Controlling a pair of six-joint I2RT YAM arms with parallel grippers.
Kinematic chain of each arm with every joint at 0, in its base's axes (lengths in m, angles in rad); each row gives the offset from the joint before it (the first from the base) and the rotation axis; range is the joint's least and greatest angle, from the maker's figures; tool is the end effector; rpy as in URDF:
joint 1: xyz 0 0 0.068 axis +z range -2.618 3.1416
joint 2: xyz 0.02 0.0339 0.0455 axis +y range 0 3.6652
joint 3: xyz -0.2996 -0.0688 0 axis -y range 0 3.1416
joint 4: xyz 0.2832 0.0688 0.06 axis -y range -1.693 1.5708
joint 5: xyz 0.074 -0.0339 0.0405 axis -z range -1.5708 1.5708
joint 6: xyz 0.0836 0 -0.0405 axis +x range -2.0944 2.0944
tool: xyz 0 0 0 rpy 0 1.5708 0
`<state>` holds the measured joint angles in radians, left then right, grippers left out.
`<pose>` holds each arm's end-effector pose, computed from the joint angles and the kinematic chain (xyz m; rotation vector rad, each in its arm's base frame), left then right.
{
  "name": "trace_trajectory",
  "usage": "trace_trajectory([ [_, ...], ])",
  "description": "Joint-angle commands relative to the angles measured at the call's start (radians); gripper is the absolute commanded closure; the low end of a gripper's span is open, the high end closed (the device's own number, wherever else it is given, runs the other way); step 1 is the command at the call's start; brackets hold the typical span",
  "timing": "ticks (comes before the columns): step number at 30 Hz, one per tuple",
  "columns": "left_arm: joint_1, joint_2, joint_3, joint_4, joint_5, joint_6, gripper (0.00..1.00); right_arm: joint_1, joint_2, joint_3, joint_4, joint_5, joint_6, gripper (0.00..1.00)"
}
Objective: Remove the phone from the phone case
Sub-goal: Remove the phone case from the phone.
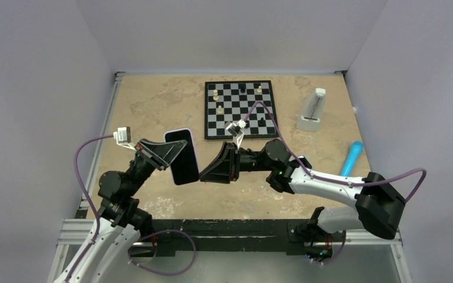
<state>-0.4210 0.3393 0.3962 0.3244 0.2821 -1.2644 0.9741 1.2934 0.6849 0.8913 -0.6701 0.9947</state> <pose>0.1365 -0.0866 0.3466 -0.2939 1.3470 -1.6164 0.1473 0.3093 0.3279 -0.6988 1.5483 2.0066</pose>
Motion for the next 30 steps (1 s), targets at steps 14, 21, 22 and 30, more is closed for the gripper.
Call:
trace_trajectory([
  [14,-0.005,0.043,0.014,0.127,0.149,-0.099,1.00,0.006,0.221,0.300,0.005,-0.050,0.073,0.67],
  [21,-0.005,0.057,0.026,0.054,0.231,0.007,0.95,0.002,0.232,0.305,0.021,-0.049,0.123,0.98],
  [22,-0.005,0.038,0.038,-0.012,0.223,0.041,0.81,0.000,0.224,0.298,0.021,-0.052,0.124,1.00],
  [30,-0.005,-0.106,0.258,-0.621,0.058,0.421,0.30,-0.034,0.142,0.240,0.023,-0.089,0.127,1.00],
])
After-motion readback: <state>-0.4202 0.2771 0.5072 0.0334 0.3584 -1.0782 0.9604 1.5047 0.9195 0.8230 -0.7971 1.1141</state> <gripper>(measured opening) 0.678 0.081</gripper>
